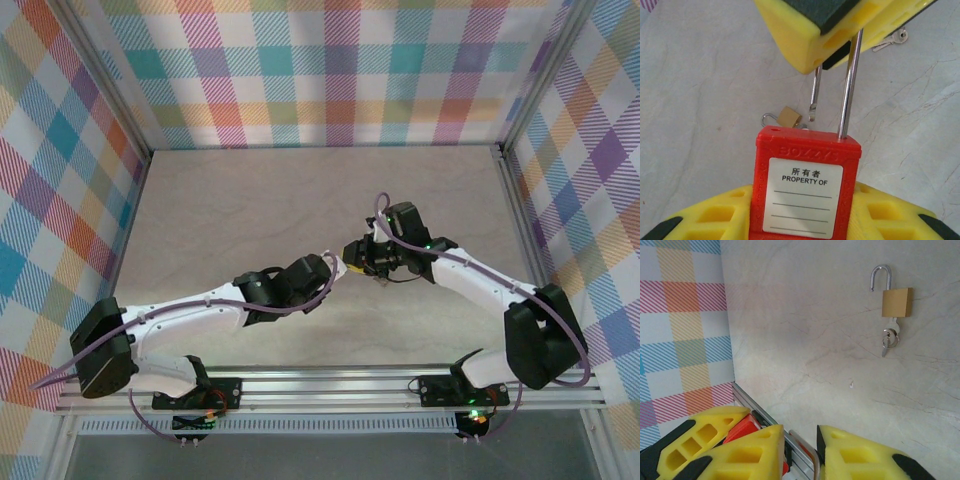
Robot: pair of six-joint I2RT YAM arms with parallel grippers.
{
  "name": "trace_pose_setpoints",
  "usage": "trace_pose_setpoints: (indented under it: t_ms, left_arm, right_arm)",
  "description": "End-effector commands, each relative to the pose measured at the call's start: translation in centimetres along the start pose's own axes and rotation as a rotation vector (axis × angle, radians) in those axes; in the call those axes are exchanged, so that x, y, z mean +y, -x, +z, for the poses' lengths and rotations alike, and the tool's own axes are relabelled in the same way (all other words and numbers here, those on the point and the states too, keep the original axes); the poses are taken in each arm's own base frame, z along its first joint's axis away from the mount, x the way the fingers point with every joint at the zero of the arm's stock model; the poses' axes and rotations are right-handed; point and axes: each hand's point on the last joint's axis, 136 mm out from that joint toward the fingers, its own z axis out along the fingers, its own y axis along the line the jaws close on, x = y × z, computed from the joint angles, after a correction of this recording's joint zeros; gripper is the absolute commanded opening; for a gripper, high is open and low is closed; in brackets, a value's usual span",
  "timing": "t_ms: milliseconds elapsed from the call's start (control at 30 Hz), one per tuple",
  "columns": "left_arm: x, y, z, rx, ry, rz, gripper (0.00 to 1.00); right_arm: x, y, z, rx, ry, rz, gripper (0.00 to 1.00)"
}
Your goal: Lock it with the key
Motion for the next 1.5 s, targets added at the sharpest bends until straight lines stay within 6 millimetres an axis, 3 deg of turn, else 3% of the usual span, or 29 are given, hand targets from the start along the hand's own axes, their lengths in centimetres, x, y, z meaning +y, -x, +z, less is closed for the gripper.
trace_pose_setpoints:
  t_ms: [0, 833, 1033, 1467]
  left_arm:
    - [0.4, 1.5, -1.2, -0.090, 0.006, -0.024, 0.00]
    - [0.4, 2.4, -2.7, -0.200, -0.020, -0.052, 0.00]
    - [0.2, 2.8, -3.7, -0.279, -0.054, -0.073, 0.00]
    - [0.4, 4.0, -6.5, -0.476, -0.090, -0.138, 0.00]
  right_arm:
    - [1.1, 0.3, -0.9, -0.039, 0.047, -0.048, 0.23]
    - [3.8, 0.0, -2.9, -0.127, 0.184, -0.165, 0.08]
    - [5.4, -0.5, -4.0, -0.152, 0.256, -0.232, 0.00]
    - [8.2, -2.2, -5.9, -0.199, 0.364, -0.379, 0.00]
